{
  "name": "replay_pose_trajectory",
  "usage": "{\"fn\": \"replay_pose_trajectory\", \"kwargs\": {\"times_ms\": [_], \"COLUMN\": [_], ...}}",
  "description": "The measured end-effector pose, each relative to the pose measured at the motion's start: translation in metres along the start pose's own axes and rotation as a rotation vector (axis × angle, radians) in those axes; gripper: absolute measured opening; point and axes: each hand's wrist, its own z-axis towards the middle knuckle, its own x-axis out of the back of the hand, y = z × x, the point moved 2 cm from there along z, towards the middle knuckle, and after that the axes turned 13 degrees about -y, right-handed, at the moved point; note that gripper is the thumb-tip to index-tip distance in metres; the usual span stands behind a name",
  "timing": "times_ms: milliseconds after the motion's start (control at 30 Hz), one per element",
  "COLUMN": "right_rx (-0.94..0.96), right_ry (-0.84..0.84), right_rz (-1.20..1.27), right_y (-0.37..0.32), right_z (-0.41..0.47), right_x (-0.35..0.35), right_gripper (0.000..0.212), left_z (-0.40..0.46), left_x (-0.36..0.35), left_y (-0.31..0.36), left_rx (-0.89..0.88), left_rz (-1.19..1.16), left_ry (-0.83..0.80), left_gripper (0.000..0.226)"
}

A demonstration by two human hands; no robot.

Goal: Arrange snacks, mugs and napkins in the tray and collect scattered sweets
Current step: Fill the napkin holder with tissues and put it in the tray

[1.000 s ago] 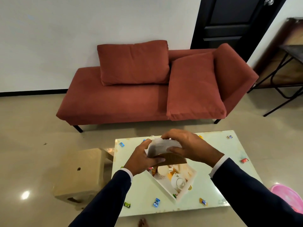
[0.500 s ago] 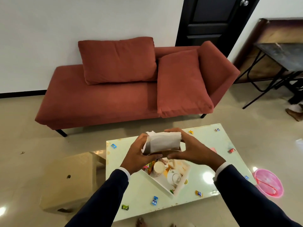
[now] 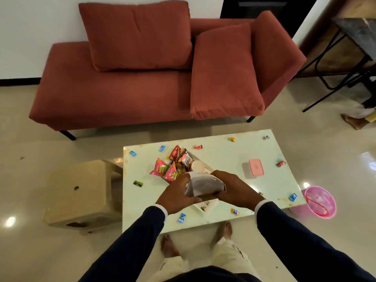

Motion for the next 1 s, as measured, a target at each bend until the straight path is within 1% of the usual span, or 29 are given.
{"fn": "replay_pose_trajectory", "kwargs": {"times_ms": [100,200,333,400,533,667,767,900,1000], "right_rx": [-0.045,-0.044,-0.007,-0.005,0.012,0.067,0.102,0.143,0.155], "right_ry": [-0.046,-0.097,-0.134,-0.161,-0.218,-0.262,-0.252,-0.241,-0.24], "right_rz": [0.007,-0.021,-0.054,-0.075,-0.128,-0.172,-0.172,-0.247,-0.277], "right_y": [0.052,0.108,0.164,0.195,0.259,0.292,0.306,0.314,0.316], "right_z": [0.008,0.023,0.055,0.073,0.124,0.179,0.212,0.243,0.249], "right_x": [-0.012,-0.021,-0.024,-0.028,-0.041,-0.056,-0.069,-0.082,-0.085], "right_gripper": [0.05,0.05,0.047,0.051,0.056,0.056,0.06,0.061,0.066], "left_z": [0.019,0.047,0.085,0.106,0.154,0.181,0.196,0.211,0.215], "left_x": [-0.04,-0.077,-0.118,-0.139,-0.176,-0.196,-0.2,-0.199,-0.198], "left_y": [-0.008,-0.019,-0.036,-0.048,-0.088,-0.132,-0.164,-0.197,-0.206], "left_rx": [0.085,0.183,0.315,0.376,0.444,0.517,0.554,0.634,0.623], "left_rz": [0.156,0.194,0.09,0.032,-0.054,-0.129,-0.131,-0.116,-0.123], "left_ry": [-0.046,-0.049,0.0,0.047,0.124,0.271,0.326,0.314,0.266], "left_gripper": [0.074,0.071,0.07,0.068,0.06,0.057,0.057,0.049,0.053]}}
